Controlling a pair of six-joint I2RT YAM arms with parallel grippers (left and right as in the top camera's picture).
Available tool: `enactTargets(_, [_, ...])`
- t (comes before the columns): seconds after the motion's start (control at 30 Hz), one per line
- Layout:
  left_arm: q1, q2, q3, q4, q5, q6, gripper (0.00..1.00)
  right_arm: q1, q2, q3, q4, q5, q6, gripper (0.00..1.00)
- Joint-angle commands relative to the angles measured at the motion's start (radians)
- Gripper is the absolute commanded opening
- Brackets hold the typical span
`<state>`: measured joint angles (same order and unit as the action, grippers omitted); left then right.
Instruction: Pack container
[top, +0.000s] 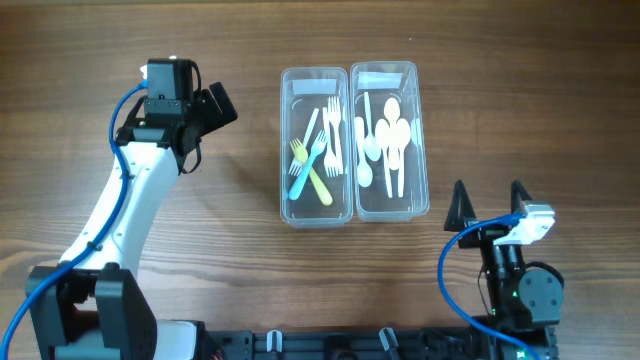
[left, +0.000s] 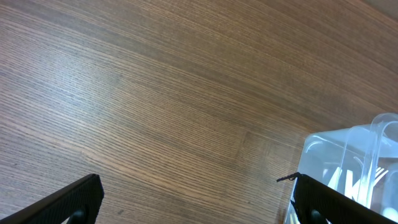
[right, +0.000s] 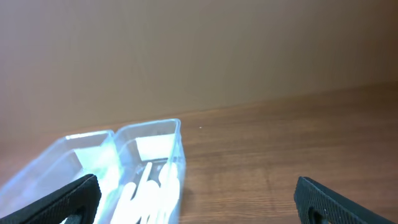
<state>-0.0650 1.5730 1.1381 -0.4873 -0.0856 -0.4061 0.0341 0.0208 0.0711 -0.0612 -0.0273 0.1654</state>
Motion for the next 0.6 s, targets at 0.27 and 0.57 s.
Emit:
enactTargets(0.27, [0.005, -0.01, 0.001, 0.0, -0.017, -0.01, 1.0, -0.034, -0.017, -0.066, 0.071, -0.079, -0.113, 1.0])
enactTargets(0.57, [0.005, -0.01, 0.001, 0.0, -0.017, -0.01, 1.0, -0.048, -0.017, -0.066, 0.069, -0.078, -0.139, 1.0])
